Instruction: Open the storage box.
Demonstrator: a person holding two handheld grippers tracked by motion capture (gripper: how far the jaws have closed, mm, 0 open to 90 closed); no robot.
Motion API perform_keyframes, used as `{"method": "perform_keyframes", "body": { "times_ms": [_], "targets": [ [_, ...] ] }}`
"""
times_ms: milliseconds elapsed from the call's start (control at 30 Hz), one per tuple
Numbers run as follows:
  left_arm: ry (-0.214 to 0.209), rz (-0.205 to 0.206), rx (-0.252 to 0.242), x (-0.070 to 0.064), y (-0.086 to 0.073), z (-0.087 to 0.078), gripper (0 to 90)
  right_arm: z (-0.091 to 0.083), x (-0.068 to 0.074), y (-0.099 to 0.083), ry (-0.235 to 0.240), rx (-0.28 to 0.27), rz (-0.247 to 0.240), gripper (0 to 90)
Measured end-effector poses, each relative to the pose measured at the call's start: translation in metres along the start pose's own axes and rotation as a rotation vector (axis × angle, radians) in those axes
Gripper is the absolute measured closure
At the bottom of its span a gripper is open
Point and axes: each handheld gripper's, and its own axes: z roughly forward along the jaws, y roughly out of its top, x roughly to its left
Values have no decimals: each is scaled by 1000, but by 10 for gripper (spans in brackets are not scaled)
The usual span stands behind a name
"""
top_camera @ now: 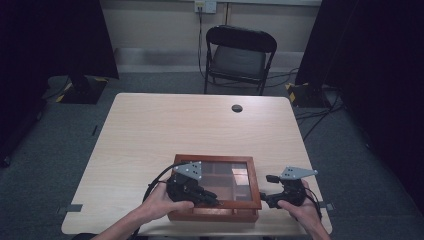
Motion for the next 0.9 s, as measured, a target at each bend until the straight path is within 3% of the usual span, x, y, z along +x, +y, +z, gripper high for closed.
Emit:
{"method": "perform_keyframes", "body": {
  "times_ms": [33, 100, 133, 267, 300, 367, 467, 567, 800, 900],
  "targets": [
    [-3, -2, -2, 0, 0, 0, 805, 0, 1, 0, 3, -7, 0, 186],
    [-22, 4, -6, -1, -2, -1, 694, -1, 1, 1, 1, -12, 3, 186],
    [6, 21, -8, -3, -3, -2, 640, -1, 1, 1, -2, -11, 1, 186],
    [23, 19, -15, -6, -7, -8, 496, -1, 1, 1, -1, -17, 6, 186],
    [65, 35, -8, -9, -10, -14, 468, -1, 1, 1, -2, -21, 7, 186],
    [66, 19, -30, -9, -15, -22, 438, -2, 1, 2, -4, -33, 12, 186],
    [120, 26, -57, -10, -25, -35, 415, -4, 2, 4, -13, -50, 12, 186],
    [132, 25, -89, -9, -34, -44, 401, -5, 2, 5, -14, -57, 19, 185],
    [154, 30, -141, -6, -43, -55, 334, -5, 3, 10, -29, -83, 25, 186],
    [184, 38, -160, -5, -45, -56, 316, -6, 3, 12, -33, -90, 25, 187]
  ]
}}
